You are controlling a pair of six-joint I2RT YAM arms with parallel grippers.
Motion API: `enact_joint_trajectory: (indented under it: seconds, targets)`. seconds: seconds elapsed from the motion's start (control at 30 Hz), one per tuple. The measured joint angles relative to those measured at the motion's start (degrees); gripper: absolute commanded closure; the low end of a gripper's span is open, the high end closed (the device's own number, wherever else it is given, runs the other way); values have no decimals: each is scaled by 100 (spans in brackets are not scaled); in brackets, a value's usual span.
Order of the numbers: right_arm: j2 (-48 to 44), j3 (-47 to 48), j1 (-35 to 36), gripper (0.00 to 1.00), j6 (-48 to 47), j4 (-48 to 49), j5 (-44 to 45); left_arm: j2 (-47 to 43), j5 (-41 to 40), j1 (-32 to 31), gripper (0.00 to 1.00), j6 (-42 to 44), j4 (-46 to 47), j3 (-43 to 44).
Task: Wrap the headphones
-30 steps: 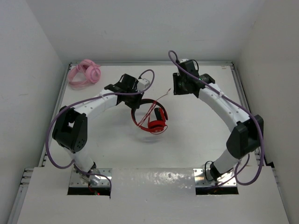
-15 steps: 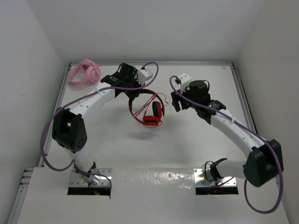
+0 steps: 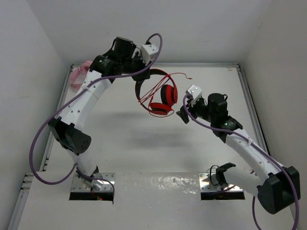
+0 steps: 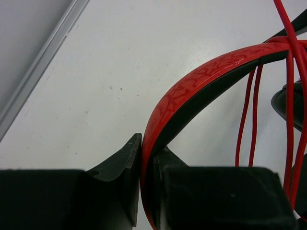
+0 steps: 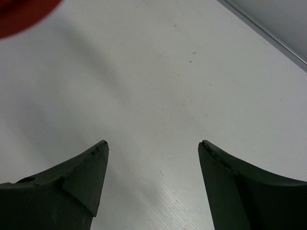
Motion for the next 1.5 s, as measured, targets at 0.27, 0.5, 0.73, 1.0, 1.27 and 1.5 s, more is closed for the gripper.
enact_joint_trajectory:
  seconds: [0.27,0.5,0.73,1.0,1.27,1.5]
  targets:
    - [-24,-339,0,26,-76,802,98,55,55,0,100,0,-382,444]
    - [-68,-177,0,21,-640,422,232,168,22,-2,100,2,-468,586]
    - [240,234,0,46,-822,238,337,175,31,-2,100,0,-522,632]
    - [645,625,-142,12,-658,269,758,175,39,-2,100,-22,-570,649]
    - [896,820,-514,25,-199,470,691,175,50,-4,100,-76,-577,695]
    - [1231,914,-629,31,-262,566,138,175,66,-7,100,-136,-575,767]
